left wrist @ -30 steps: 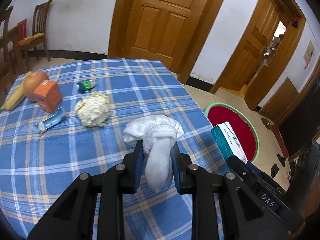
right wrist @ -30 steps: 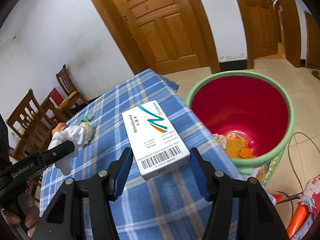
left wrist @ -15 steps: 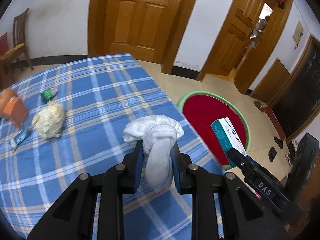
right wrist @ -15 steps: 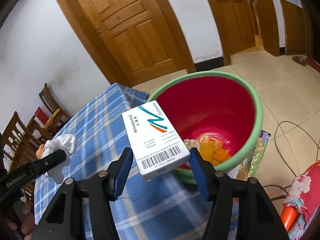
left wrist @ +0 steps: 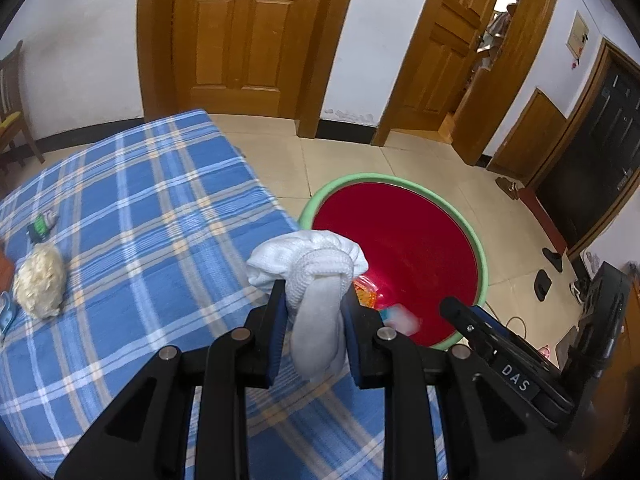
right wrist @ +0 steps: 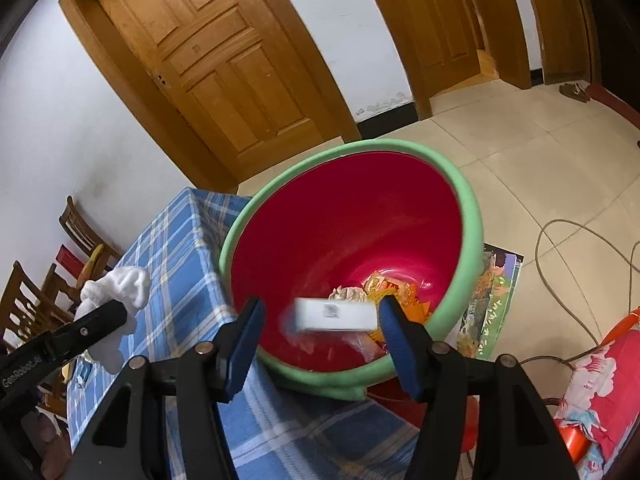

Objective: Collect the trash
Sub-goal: 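Carry sock and medicine box over the red bucket and open both tools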

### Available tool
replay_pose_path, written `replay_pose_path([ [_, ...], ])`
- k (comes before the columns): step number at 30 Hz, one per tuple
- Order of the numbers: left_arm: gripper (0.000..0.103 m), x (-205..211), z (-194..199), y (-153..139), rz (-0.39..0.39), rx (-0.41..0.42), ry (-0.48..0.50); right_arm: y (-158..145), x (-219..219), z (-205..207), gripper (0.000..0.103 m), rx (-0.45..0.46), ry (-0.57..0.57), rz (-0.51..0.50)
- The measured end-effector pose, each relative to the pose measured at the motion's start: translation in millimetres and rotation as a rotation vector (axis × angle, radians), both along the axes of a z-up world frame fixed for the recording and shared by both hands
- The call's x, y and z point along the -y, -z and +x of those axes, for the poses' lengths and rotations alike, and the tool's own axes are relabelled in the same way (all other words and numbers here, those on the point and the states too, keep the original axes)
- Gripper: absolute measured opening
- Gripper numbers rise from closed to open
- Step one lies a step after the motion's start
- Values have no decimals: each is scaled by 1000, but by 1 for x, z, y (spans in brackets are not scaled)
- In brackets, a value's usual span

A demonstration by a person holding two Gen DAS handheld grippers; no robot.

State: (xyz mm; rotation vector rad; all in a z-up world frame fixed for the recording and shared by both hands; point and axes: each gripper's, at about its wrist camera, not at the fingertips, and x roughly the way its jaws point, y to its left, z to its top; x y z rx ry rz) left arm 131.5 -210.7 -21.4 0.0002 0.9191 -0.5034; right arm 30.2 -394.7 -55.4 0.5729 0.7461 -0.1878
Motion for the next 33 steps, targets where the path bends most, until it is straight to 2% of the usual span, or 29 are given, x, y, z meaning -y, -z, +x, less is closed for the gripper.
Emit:
replay_pose_path([
  [11, 27, 43, 9, 5, 8, 12, 69, -5, 21, -9, 63, 22, 51, 23],
  [17, 53, 47, 11, 5, 0, 21, 73, -4, 24, -11, 64, 21, 61, 25],
  [33, 61, 14, 8, 1, -4, 16, -26, -13, 14, -13, 69, 29, 35, 20],
])
